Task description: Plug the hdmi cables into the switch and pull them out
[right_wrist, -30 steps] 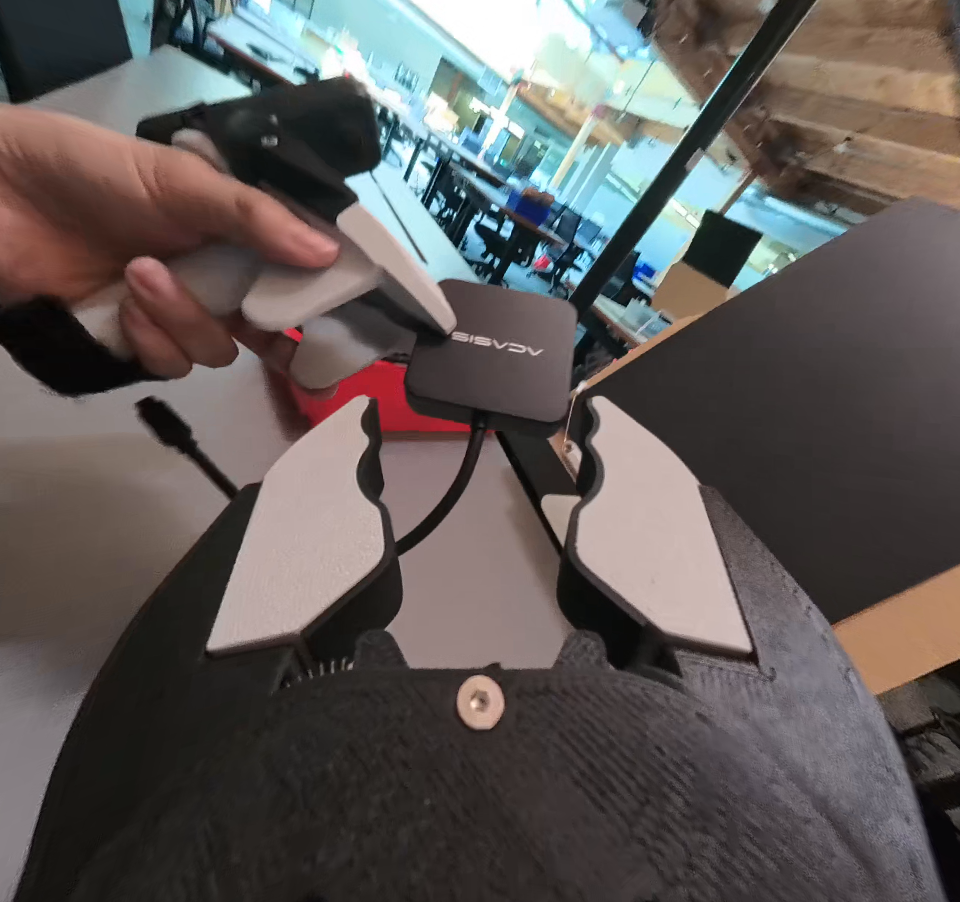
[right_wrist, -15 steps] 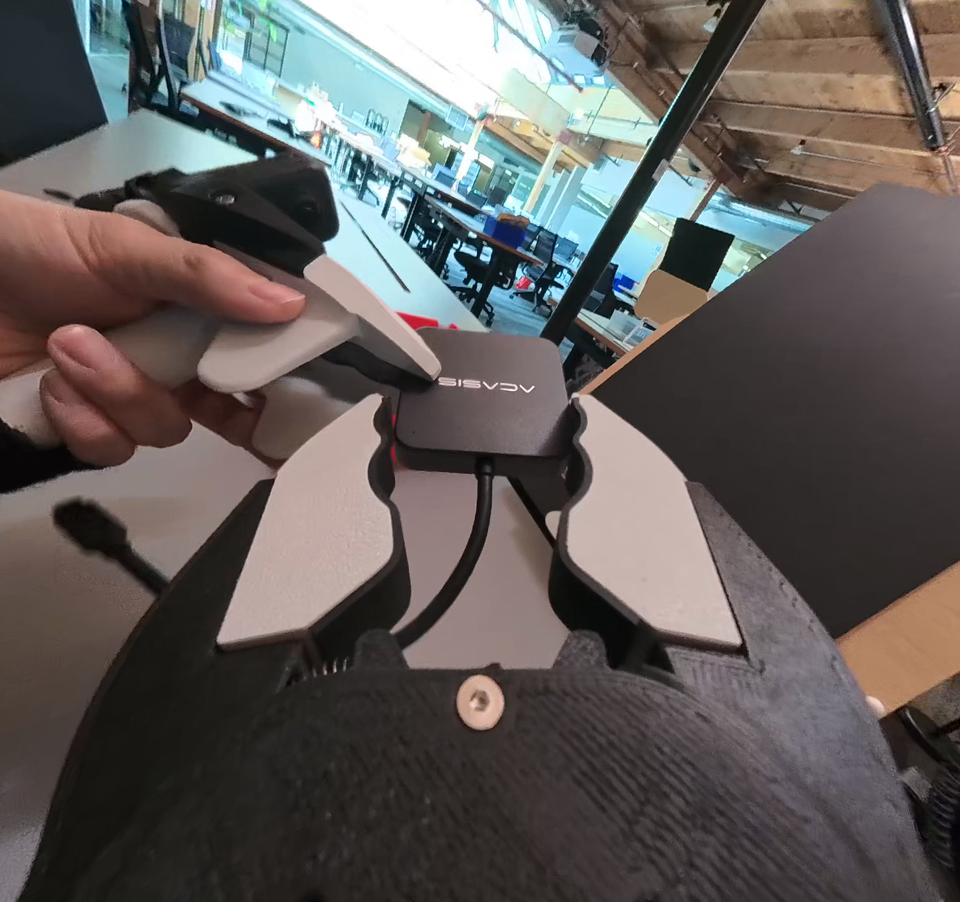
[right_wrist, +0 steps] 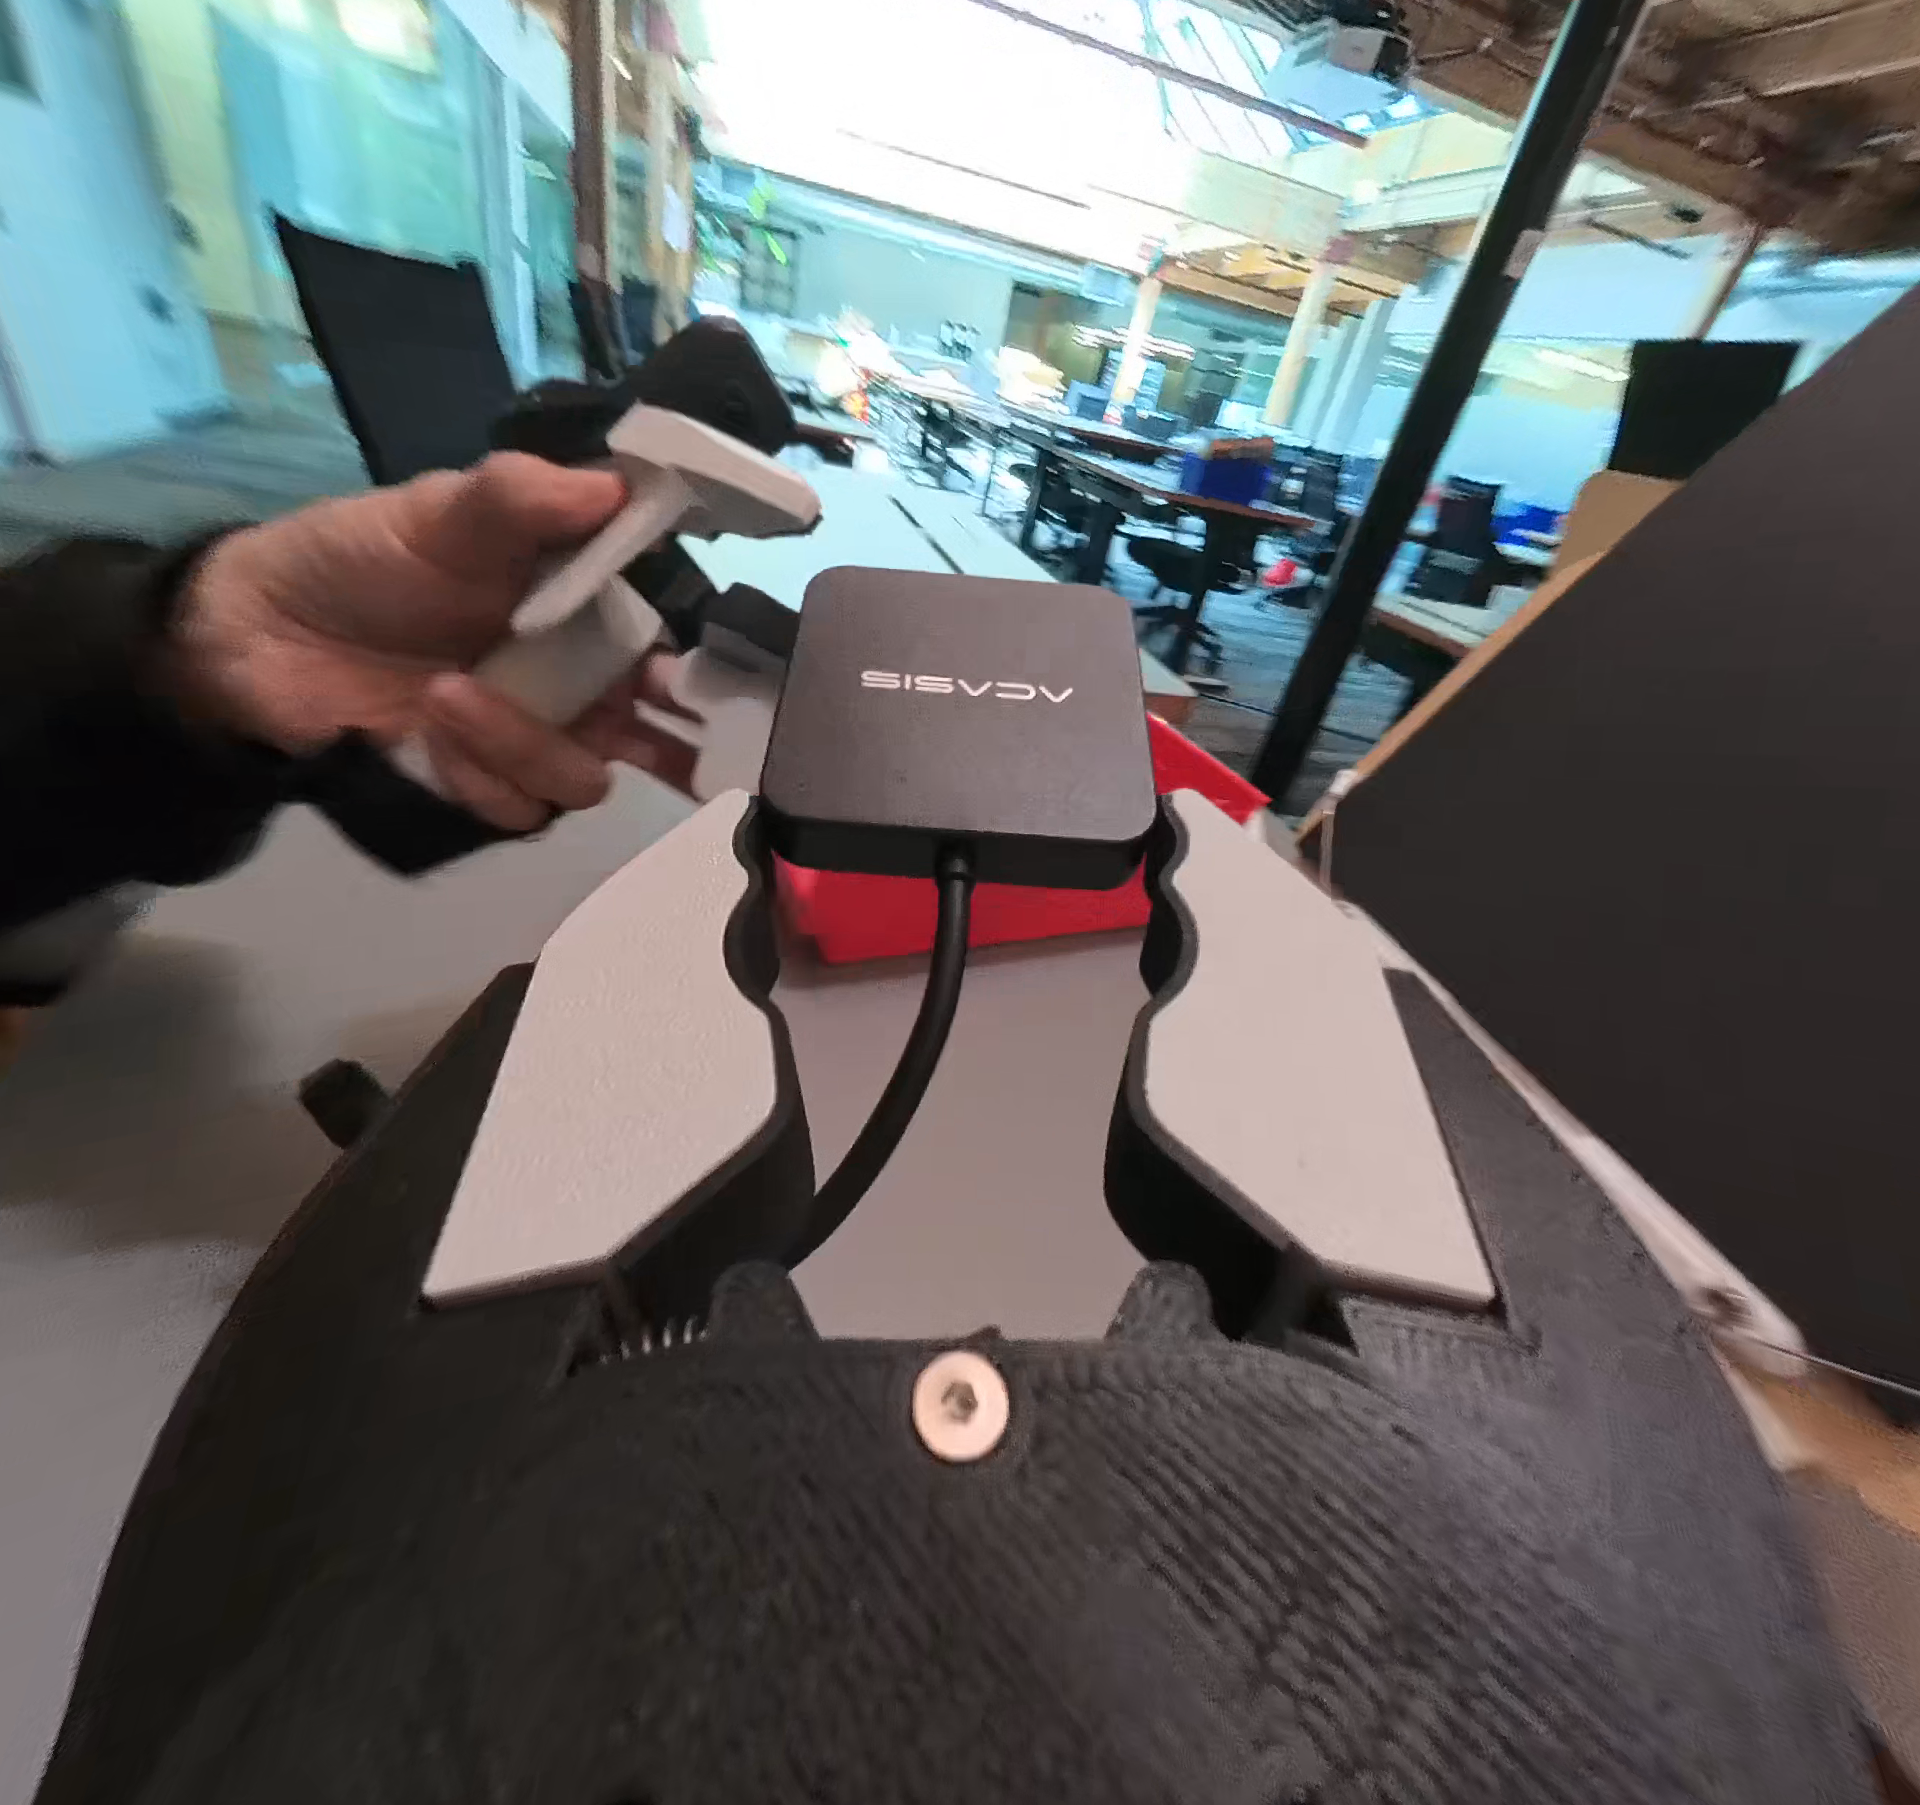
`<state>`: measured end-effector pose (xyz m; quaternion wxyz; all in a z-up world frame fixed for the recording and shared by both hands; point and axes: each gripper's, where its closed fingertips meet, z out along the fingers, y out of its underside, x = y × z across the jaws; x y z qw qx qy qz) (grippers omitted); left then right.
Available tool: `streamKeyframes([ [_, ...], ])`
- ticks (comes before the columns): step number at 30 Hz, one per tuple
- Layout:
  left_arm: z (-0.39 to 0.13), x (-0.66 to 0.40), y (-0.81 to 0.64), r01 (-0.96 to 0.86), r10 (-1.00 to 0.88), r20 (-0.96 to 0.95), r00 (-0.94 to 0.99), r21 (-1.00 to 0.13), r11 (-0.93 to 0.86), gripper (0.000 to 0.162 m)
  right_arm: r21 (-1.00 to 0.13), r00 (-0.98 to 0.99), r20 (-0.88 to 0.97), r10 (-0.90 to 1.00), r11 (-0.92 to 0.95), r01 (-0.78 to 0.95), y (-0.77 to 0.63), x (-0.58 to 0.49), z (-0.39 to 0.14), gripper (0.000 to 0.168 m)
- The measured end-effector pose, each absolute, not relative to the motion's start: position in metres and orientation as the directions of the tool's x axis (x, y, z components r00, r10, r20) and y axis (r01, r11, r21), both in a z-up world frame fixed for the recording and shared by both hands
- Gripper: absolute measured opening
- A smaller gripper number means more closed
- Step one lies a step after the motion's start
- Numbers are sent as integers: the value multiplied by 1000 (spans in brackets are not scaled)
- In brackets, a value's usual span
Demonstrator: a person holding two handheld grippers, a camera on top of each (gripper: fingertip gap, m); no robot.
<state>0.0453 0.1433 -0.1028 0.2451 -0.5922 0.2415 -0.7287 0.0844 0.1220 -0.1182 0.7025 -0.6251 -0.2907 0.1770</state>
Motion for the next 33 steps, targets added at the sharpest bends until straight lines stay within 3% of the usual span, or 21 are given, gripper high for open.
streamKeyframes([
  [3,-96,33,145,70,-801,585,-129,-800,-596,53,-991,698,88,710,134,-11,109,85,-113,70],
  [7,-88,31,121,21,-883,422,-205,-900,-436,54,-989,649,26,761,112,-92,103,86,-110,70],
  [10,-95,35,105,-19,-964,172,-204,-985,-171,54,-988,583,-48,811,46,-146,98,79,-111,70],
  [14,-105,38,104,-61,-954,-283,-98,-955,290,55,-983,525,-160,836,-87,-161,98,70,-121,70],
  [17,-111,39,103,-107,-890,-449,-82,-884,455,55,-970,488,-240,839,-194,-144,97,64,-131,70],
  [22,-126,41,95,-129,-795,-588,-149,-785,605,52,-960,426,-262,866,-280,-19,87,46,-152,70],
  [23,-132,42,92,-136,-766,-619,-174,-755,641,40,-958,421,-266,867,-285,-17,87,43,-151,70],
  [26,-133,42,91,-130,-678,-722,-137,-666,735,29,-958,398,-280,874,-280,-59,86,41,-144,70],
  [29,-127,42,92,-130,-697,-711,-88,-686,716,17,-967,399,-246,884,-196,-163,87,47,-127,69],
  [33,-114,36,115,-105,-847,-532,22,-843,527,14,-942,519,-134,844,54,-332,83,88,-88,75],
])
